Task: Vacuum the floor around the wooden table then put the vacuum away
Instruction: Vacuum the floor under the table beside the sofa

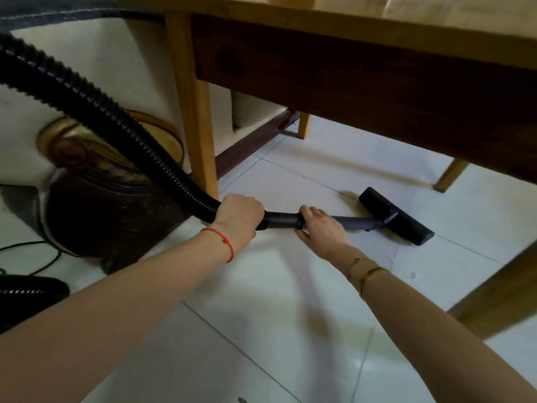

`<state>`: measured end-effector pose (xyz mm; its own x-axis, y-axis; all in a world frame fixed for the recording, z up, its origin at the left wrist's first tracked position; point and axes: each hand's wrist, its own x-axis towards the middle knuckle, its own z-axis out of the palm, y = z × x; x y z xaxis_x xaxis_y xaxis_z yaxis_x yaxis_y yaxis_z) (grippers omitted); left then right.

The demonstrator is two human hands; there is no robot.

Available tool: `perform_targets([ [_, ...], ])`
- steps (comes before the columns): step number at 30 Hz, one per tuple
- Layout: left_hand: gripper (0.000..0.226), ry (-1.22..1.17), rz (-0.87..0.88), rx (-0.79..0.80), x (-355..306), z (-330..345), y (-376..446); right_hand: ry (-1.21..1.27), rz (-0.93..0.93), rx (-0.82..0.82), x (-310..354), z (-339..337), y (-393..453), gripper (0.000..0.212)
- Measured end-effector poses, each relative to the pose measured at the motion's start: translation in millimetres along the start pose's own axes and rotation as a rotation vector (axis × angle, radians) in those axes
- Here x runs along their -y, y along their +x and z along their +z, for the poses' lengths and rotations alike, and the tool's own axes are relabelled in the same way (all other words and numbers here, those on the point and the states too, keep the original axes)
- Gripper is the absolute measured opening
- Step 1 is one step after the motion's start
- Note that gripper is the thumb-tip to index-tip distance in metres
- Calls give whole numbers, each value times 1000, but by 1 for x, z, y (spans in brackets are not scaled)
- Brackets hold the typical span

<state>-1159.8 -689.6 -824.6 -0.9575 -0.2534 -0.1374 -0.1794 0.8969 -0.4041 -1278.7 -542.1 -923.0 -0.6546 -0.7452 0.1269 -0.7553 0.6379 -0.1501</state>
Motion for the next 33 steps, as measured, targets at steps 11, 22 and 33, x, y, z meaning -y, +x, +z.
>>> perform_targets([
  [11, 30, -102, 80, -37, -66, -1, 48, -81, 178, 29, -72, -3, -16, 33],
  [22, 25, -53, -1, 9, -11, 3, 0, 6, 82, 7, 0, -2, -3, 29],
  [33, 21, 47, -127, 5, 76, 8, -81, 86, -140, 21, 117, -15, 17, 32],
])
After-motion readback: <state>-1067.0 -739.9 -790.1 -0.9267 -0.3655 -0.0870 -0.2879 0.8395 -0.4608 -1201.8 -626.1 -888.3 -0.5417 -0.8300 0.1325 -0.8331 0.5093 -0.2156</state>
